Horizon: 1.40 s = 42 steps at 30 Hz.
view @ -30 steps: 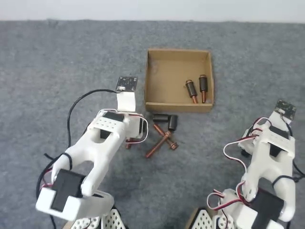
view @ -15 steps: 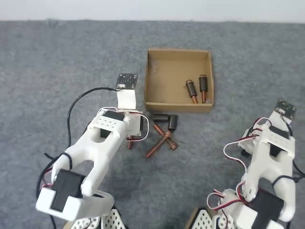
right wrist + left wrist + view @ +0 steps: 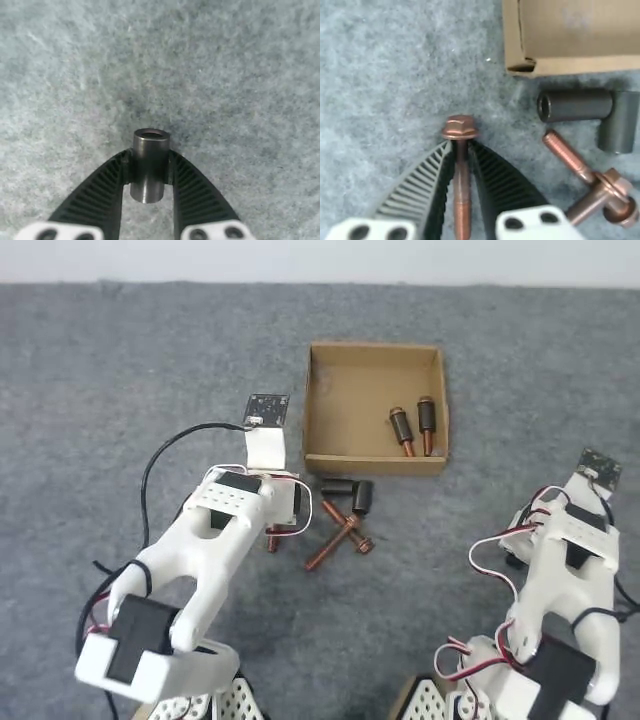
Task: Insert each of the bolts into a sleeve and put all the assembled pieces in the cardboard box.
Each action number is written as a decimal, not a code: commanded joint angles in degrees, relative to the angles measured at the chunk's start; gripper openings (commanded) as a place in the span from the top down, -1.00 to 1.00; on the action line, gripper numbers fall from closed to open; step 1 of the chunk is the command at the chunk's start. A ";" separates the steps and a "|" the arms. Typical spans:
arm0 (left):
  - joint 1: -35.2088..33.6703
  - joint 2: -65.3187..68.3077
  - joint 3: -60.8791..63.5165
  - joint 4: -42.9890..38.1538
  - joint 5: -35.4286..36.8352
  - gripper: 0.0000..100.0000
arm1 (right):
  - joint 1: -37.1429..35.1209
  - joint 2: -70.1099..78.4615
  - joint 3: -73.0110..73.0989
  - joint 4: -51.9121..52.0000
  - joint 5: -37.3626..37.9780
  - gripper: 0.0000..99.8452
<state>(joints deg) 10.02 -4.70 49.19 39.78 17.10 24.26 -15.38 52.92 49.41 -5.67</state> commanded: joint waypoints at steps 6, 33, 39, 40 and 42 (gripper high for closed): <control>-0.35 0.00 -1.71 1.05 3.25 0.84 | -0.57 -3.47 -0.26 -0.13 -0.18 0.99; -1.93 11.16 -12.88 10.73 3.16 0.98 | -0.57 -3.47 -0.26 -0.13 -0.18 0.99; -2.20 4.84 -10.42 12.84 3.08 0.98 | -0.57 -3.47 -0.26 -0.40 -0.18 0.99; -3.16 3.25 -9.27 11.78 3.08 0.98 | -0.66 -3.47 -0.26 -0.57 -0.18 0.99; -5.54 0.26 -6.46 8.53 3.08 0.98 | -0.75 -3.47 -0.53 -1.19 -0.18 0.99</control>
<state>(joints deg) 8.18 3.30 39.25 51.30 19.74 24.26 -15.38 52.92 49.41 -5.67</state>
